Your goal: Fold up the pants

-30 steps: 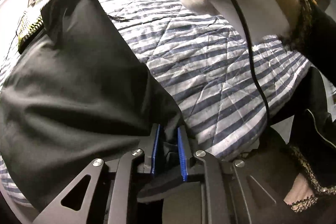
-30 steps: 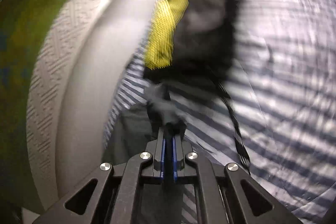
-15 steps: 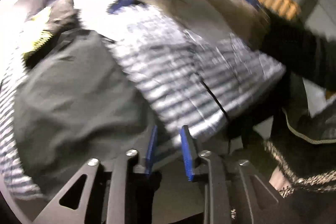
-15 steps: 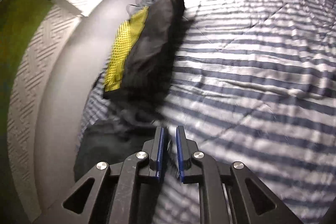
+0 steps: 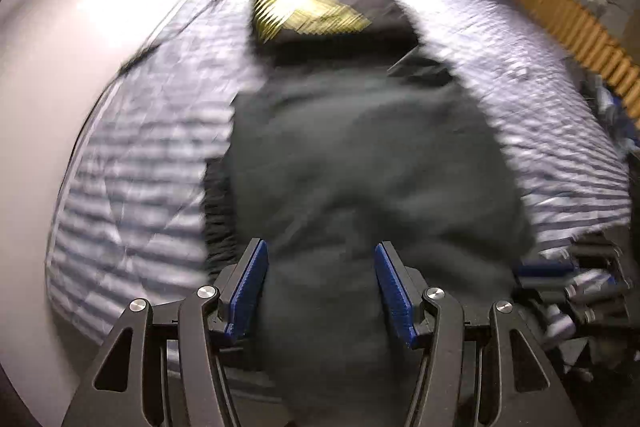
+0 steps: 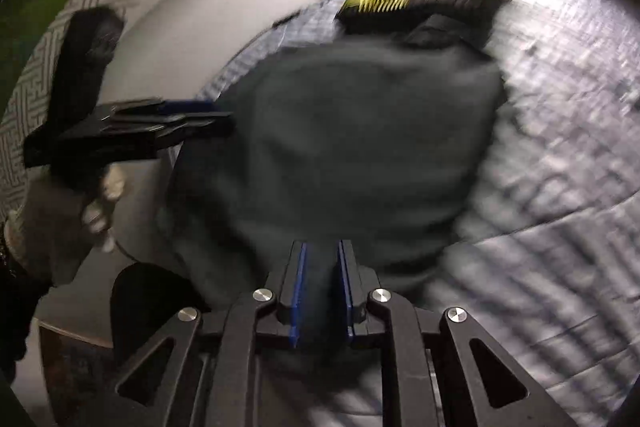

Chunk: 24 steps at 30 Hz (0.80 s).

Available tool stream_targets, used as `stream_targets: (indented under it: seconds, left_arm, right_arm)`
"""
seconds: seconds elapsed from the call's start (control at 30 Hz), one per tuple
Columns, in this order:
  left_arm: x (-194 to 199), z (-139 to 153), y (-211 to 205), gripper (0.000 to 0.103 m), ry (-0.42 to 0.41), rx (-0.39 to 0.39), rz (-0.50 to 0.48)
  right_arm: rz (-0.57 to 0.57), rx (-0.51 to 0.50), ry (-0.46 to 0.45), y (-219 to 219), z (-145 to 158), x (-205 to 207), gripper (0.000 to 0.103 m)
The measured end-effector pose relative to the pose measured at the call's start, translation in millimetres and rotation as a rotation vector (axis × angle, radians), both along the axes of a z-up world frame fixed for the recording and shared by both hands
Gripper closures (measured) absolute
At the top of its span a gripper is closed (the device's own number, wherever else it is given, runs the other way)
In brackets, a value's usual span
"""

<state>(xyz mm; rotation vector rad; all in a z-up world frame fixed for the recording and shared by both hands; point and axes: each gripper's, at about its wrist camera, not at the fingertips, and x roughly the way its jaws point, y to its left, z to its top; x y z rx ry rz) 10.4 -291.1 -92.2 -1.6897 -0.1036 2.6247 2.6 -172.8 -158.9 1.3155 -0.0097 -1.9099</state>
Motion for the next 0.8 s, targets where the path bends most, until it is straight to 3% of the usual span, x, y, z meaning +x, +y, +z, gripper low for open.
stream_targets:
  seconds: [0.1, 0.17, 0.27, 0.33, 0.37, 0.47, 0.57, 0.8]
  left_arm:
    - [3.8, -13.7, -12.7, 0.03, -0.025, -0.005, 0.031]
    - [6.6, -9.0, -17.4, 0.03, -0.009, 0.016, 0.049]
    - [11.6, 5.3, -28.8, 0.03, 0.024, 0.017, 0.072]
    - [10.9, 13.3, -38.6, 0.028, 0.039, 0.059, 0.088]
    - [10.4, 16.9, -43.9, 0.019, 0.042, 0.091, 0.091]
    - [-0.7, 20.5, -54.0, 0.008, 0.042, 0.148, 0.109]
    - [-15.3, 7.8, -61.4, 0.008, -0.02, 0.258, 0.118]
    - [-43.7, -16.5, -66.1, 0.008, -0.108, 0.312, 0.139]
  right_arm:
    - [0.052, 0.055, 0.0, -25.8, -18.0, 15.3, 0.088]
    - [0.098, 0.084, 0.06, -35.2, -14.6, 28.9, 0.088]
    - [0.14, 0.044, 0.029, -26.1, -1.4, 26.9, 0.085]
    - [0.089, 0.026, 0.033, -7.2, 10.3, 13.9, 0.075]
    - [0.058, 0.019, 0.041, 1.9, 14.8, 8.0, 0.068]
    - [-0.054, -0.002, 0.06, 31.3, 24.9, -19.7, 0.054]
    - [-0.15, 0.01, 0.059, 49.6, 28.6, -45.3, 0.05]
    - [-0.227, -0.006, -0.12, 46.7, 5.6, -95.7, 0.046]
